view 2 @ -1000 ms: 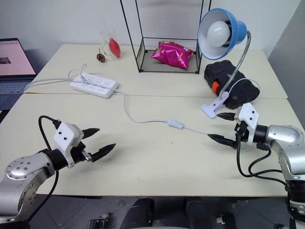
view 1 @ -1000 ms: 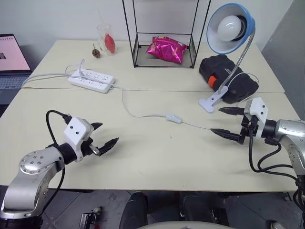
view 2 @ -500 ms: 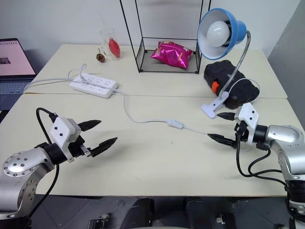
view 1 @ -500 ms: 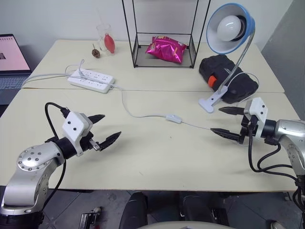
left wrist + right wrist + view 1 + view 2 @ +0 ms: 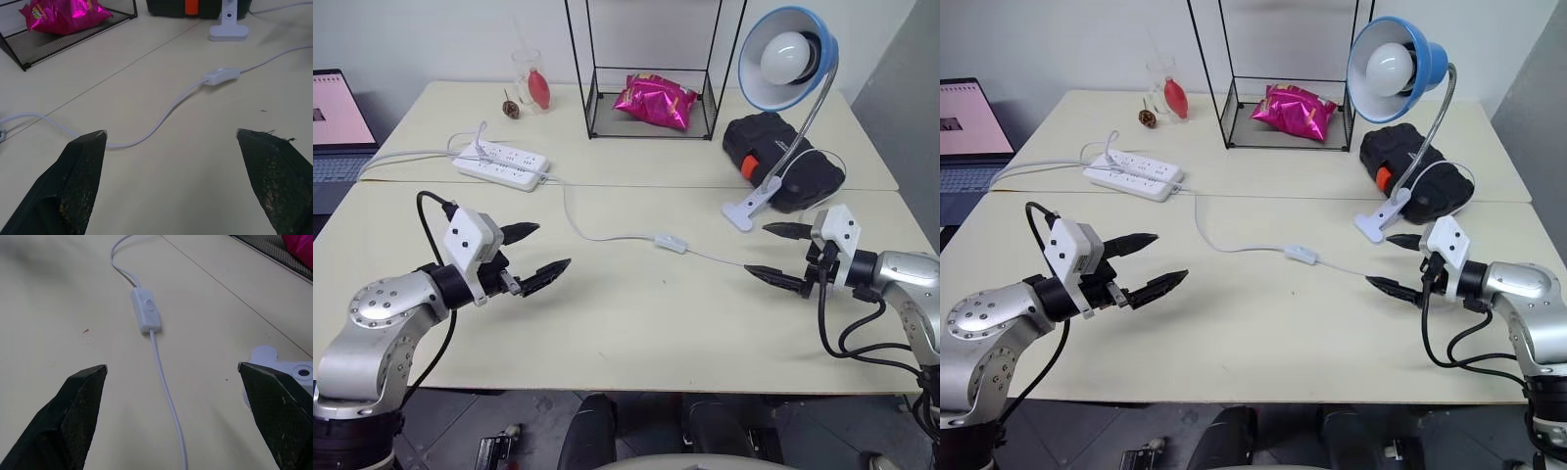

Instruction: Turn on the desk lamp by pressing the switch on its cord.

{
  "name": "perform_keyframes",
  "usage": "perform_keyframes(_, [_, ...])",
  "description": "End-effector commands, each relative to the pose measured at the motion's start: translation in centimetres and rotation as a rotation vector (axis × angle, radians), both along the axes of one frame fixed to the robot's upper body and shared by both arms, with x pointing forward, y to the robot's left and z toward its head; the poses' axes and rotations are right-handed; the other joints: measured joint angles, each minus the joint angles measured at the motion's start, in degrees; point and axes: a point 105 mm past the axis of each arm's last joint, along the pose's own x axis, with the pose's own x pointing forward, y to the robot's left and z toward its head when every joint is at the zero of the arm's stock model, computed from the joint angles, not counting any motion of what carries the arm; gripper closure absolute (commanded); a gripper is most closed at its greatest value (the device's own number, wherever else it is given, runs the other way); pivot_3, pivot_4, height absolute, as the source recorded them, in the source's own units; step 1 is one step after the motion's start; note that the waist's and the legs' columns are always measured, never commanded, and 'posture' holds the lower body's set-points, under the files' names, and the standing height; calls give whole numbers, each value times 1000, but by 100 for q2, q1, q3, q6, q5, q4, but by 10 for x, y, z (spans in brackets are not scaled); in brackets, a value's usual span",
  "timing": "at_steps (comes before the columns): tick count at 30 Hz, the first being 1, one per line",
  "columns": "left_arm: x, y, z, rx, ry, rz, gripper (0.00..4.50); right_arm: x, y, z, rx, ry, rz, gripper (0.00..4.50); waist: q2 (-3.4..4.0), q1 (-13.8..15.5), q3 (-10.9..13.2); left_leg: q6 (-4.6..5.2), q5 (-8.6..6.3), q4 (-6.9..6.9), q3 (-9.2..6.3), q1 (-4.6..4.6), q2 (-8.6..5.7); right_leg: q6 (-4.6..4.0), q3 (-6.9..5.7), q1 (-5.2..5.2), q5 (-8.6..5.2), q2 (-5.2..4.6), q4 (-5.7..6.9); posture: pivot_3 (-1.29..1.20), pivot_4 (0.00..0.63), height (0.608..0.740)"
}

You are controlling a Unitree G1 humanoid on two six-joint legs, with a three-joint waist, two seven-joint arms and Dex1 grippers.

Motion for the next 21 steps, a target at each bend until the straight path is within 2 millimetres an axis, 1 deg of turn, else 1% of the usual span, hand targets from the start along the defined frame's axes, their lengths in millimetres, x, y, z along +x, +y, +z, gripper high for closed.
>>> perform_keyframes(1, [7, -7, 9, 19, -23, -57, 108, -5, 6, 14, 25, -35, 14, 0, 0, 0, 0, 0, 0, 0, -1, 0, 0, 1, -1, 0, 0, 1, 0, 0, 150, 740])
perform_keyframes(6, [17, -20, 12, 13, -14, -130, 108, -13, 15, 18, 32, -33, 27, 0, 0, 1, 0, 0, 0, 1, -2, -2, 0, 0, -2, 0, 0, 1, 0, 0, 150, 740])
perform_keyframes(10, [25, -35, 12, 10, 4, -214, 108, -21, 26, 24, 53, -15, 47, 0, 0, 1, 0, 0, 0, 2, -3, -5, -2, 2, -3, -2, 0, 1, 1, 0, 150, 740])
perform_keyframes(12, [28, -41, 9, 23, 23, -255, 108, -23, 31, 25, 52, 2, 42, 0, 0, 0, 0, 0, 0, 2, -4, -4, -1, 2, -3, -1, -1, 2, 0, 0, 150, 740])
perform_keyframes(14, [33, -47, 4, 40, 41, -293, 108, -22, 33, 23, 22, 37, -14, 0, 0, 0, 0, 0, 0, 2, -4, -5, -2, 2, -4, -1, -1, 3, 0, 0, 150, 740])
perform_keyframes(21, [60, -69, -13, 80, 95, -390, 108, -24, 47, 31, 90, 86, -69, 0, 0, 3, 0, 0, 0, 3, -7, -7, -3, 1, -5, -2, 0, 7, 1, 0, 150, 740])
